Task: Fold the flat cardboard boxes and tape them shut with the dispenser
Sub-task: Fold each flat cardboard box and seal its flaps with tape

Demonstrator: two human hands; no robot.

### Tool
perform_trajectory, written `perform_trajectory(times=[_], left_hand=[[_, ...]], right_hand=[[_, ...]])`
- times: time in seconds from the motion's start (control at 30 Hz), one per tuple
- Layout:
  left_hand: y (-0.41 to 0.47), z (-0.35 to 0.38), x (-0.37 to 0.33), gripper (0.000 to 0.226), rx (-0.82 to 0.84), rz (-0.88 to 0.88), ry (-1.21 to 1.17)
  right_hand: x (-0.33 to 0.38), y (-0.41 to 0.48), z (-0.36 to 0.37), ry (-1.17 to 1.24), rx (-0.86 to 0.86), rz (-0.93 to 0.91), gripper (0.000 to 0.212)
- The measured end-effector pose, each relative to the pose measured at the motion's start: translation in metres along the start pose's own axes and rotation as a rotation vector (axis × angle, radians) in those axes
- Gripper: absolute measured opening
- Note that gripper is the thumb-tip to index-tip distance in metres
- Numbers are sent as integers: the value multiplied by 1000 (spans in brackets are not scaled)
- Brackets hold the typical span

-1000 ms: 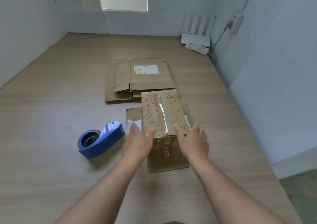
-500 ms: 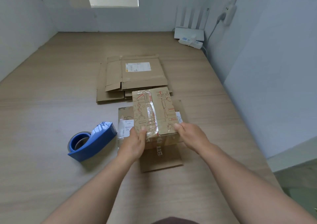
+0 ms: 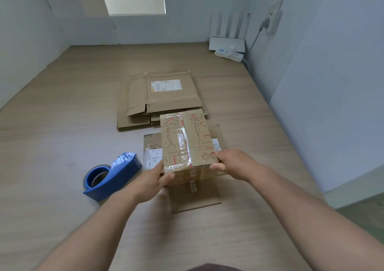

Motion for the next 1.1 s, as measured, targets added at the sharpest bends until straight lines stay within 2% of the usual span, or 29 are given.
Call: perform_trajectory(times=[0.1,0.17,0.27,0.33,0.4,0.47,0.53,0.67,0.7,0.8,0.9,1.1], left_hand=[[-7,5,6,52,95,3,-295],[-10,5,7,48,64,-36,-456],[-14,-8,9,29,-203,-76,-537],[-19,-21,14,10,-409,-120,-496],[-22,-27,15,4,-493,-126,-456],[-23,-27,10,6,-479,-116,-400],[-24,-26,7,11,-450,-109,-343],[-22,-30,9,12,-418,-82,-274],[-20,-30,9,12,-406,-70,-251],[-15,-35,6,9,-374,-52,-161],[-7,-36,4,14,-325,-68,-83],[8,-39,1,25,-164,-46,56]], right_hand=[[-4,-1,4,50,30,3,24],[-6,-2,6,98,41,21,30],[-6,-6,8,139,10,62,31],[-5,-10,-1,56,-139,115,23],[-1,-16,-13,5,-317,162,20],[3,-15,-10,41,-339,167,17],[4,-13,-3,110,-252,148,10],[0,-11,-3,244,-162,94,13],[-1,-11,-3,235,-161,88,9],[0,-8,-2,174,-166,86,27],[2,-4,-1,134,-186,64,34],[6,0,0,29,-220,-57,26]])
Point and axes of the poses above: each hand's wrist, its own y-axis towards the middle knuckle, its own z-axis out of the palm, x = y × z, the point moved 8 cm from there along y, towards the middle knuckle, and after that the axes turned 9 degrees about -z, right-handed, at the moved point
